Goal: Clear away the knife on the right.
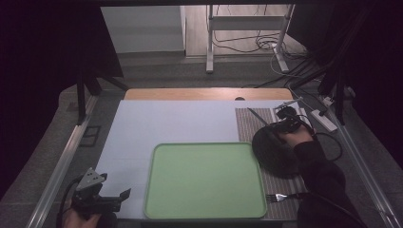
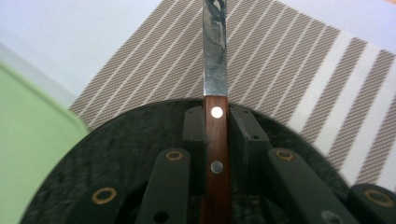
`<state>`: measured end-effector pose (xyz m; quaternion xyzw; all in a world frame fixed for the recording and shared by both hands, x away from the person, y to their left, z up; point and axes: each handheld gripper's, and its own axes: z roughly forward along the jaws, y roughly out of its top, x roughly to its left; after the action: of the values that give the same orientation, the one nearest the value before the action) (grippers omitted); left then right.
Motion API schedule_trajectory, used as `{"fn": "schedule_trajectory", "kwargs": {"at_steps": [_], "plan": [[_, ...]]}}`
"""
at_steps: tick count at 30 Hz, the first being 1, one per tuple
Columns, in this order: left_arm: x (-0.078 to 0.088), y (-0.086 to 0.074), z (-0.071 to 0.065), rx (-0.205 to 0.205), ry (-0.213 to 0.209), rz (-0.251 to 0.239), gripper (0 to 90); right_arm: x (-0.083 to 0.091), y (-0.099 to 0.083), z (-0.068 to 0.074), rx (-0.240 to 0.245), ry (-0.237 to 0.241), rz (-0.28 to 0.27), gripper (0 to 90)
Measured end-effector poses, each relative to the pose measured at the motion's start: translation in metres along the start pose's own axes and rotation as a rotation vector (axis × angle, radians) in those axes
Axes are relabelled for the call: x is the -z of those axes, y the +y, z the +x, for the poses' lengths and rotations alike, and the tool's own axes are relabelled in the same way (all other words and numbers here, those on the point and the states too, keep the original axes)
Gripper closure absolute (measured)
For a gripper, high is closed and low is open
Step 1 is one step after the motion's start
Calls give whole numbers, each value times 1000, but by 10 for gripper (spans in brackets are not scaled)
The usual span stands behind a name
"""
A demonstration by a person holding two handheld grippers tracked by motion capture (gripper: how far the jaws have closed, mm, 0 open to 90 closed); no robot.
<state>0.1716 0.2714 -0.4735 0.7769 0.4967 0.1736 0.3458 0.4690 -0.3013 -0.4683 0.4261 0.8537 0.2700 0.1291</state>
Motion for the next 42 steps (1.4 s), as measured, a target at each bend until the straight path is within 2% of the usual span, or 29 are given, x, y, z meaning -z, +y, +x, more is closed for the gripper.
{"fn": "schedule_trajectory", "kwargs": {"at_steps": [4, 5, 6, 20, 21, 22, 29, 42], "plan": [[0, 0, 0, 1, -1, -1, 16, 3, -6, 13, 7, 22, -4, 773], [0, 0, 0, 1, -1, -1, 16, 4, -8, 21, 18, 29, -5, 773], [0, 0, 0, 1, -1, -1, 16, 4, -8, 21, 18, 29, -5, 773], [0, 0, 0, 0, 2, 1, 16, 26, -31, 70, 57, 87, -28, 773], [0, 0, 0, -1, 2, 1, 16, 28, -35, 76, 62, 93, -27, 773], [0, 0, 0, -1, 2, 2, 16, 28, -35, 76, 62, 93, -27, 773], [0, 0, 0, 0, 2, 2, 16, 35, -49, 101, 81, 109, -32, 773], [0, 0, 0, 0, 2, 3, 16, 42, -68, 132, 101, 131, -12, 773]]}}
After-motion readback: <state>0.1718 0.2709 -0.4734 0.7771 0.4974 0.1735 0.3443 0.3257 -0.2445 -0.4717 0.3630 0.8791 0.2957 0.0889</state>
